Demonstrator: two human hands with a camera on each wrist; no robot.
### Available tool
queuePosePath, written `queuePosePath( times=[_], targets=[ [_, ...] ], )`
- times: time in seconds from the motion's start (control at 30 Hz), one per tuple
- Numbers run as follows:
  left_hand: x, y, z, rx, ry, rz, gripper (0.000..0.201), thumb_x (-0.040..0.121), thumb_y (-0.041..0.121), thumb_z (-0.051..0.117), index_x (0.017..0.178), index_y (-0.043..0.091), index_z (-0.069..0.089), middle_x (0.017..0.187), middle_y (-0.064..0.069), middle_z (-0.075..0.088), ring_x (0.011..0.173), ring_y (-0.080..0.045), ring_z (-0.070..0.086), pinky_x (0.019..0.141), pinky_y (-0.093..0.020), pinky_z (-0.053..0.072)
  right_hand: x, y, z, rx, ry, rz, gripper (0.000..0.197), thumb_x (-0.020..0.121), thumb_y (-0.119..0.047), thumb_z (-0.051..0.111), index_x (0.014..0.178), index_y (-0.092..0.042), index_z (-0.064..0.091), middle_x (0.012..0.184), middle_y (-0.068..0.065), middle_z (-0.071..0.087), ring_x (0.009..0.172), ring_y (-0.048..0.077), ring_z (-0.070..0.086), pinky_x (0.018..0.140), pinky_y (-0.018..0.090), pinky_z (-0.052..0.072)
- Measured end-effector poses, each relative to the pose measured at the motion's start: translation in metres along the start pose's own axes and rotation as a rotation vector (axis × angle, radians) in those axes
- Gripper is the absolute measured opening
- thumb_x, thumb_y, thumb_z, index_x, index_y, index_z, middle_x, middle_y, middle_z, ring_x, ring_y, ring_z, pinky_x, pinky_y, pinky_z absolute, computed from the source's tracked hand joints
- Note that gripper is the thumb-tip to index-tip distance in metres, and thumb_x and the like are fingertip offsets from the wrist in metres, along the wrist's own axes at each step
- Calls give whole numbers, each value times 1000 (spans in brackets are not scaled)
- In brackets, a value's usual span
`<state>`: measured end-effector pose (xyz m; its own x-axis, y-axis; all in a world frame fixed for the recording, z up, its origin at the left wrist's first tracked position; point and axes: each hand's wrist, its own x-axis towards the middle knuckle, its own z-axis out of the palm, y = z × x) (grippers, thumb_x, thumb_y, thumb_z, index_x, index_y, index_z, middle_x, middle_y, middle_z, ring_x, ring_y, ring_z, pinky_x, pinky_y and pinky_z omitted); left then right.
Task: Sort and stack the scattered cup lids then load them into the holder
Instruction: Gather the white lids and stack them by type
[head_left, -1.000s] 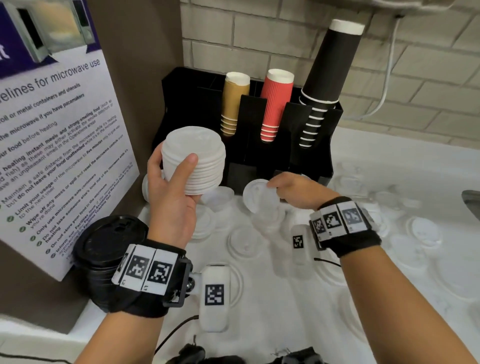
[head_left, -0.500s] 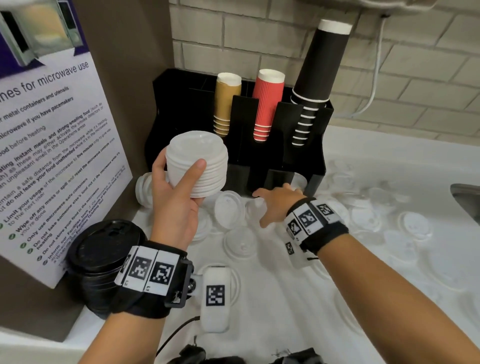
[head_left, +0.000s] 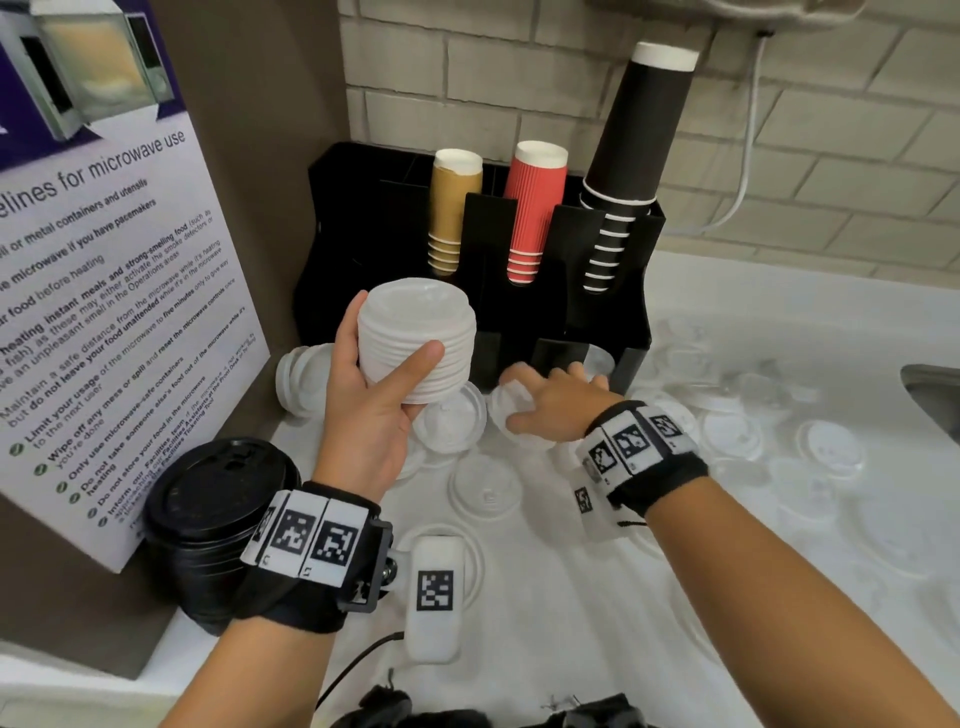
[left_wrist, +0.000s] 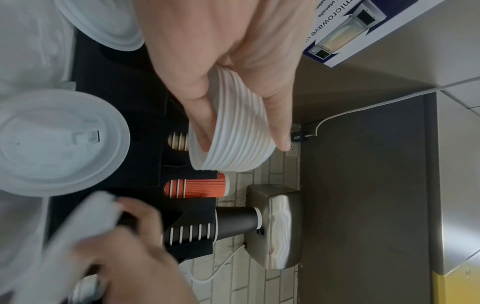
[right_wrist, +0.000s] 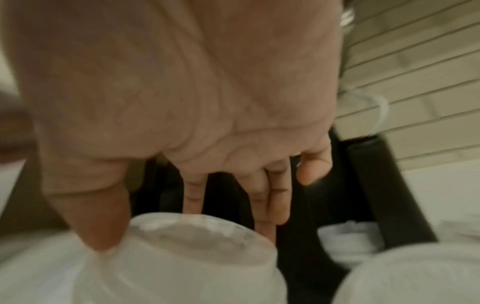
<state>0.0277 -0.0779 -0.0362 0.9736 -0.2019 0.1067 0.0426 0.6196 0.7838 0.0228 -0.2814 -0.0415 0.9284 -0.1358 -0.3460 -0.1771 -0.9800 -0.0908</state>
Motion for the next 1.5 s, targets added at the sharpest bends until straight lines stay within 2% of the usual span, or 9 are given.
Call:
queuePosePath(
  times=[0.13, 0.27, 0.5, 0.8, 1.07, 1.17, 1.3, 1.37, 1.5],
  targets=[
    [0, -4, 2, 20, -49, -27, 76, 72, 6, 75, 138, 27, 46, 126, 4, 63, 115, -12, 63, 80, -25, 56, -31, 20, -12, 602, 170, -78, 42, 85, -42, 56, 120, -47, 32, 115, 6, 54, 117, 28, 44, 101, 47, 37],
    [-6, -17, 10, 92, -145, -96, 75, 70, 7, 80, 134, 29, 50, 129, 1, 61, 116, -14, 62, 78, -25, 56, -69, 16, -9, 1153, 437, -278, 38, 76, -42, 57, 111, -47, 45, 98, -3, 65, 90, 3, 62, 76, 13, 47],
    [-19, -36, 22, 188, -335, -225, 80, 65, 13, 83, 135, 32, 50, 132, 0, 59, 116, -17, 62, 78, -27, 56, -95, 6, 8, 1058, 786, -331, 41, 77, -35, 69, 114, -24, 57, 111, -8, 62, 104, 6, 57, 82, 9, 41],
    [-26, -42, 29, 229, -440, -274, 73, 61, 19, 87, 124, 42, 60, 127, 3, 62, 116, -17, 62, 80, -29, 56, -107, 15, 11, 980, 694, -290, 34, 72, -30, 65, 106, -30, 67, 116, -10, 64, 115, 17, 51, 94, 19, 37],
    [-25, -43, 35, 226, -451, -275, 76, 66, 14, 84, 133, 37, 54, 131, 1, 60, 118, -18, 61, 81, -29, 55, -111, 18, 8, 904, 717, -317, 32, 77, -21, 77, 106, -30, 68, 117, -15, 62, 118, 9, 49, 91, 7, 31],
    [-24, -43, 36, 177, -427, -267, 79, 60, 18, 86, 130, 36, 56, 133, -3, 59, 119, -20, 60, 80, -27, 55, -108, 26, 3, 949, 737, -336, 35, 80, -38, 69, 114, -32, 63, 119, -16, 60, 113, -1, 50, 86, 1, 32],
    [-18, -38, 30, 101, -348, -213, 100, 44, 35, 97, 134, 31, 52, 135, -2, 57, 122, -18, 58, 82, -27, 55, -87, 57, -7, 1090, 750, -46, 13, 93, -32, 56, 104, -29, 64, 115, -8, 62, 110, 7, 55, 83, 15, 37],
    [-15, -33, 26, 74, -315, -183, 98, 44, 39, 97, 131, 32, 53, 134, 0, 59, 122, -18, 59, 82, -27, 55, -73, 71, -8, 833, 575, 81, 13, 90, -28, 61, 103, -26, 63, 114, -4, 60, 111, 17, 55, 84, 21, 38],
    [-8, -29, 19, 63, -277, -152, 86, 50, 30, 95, 127, 35, 56, 125, 8, 65, 121, -16, 60, 80, -25, 56, -48, 67, 4, 211, 54, 106, 79, 70, -49, 77, 138, -35, 40, 138, 4, 40, 130, 28, 35, 104, 39, 36]
  ],
)
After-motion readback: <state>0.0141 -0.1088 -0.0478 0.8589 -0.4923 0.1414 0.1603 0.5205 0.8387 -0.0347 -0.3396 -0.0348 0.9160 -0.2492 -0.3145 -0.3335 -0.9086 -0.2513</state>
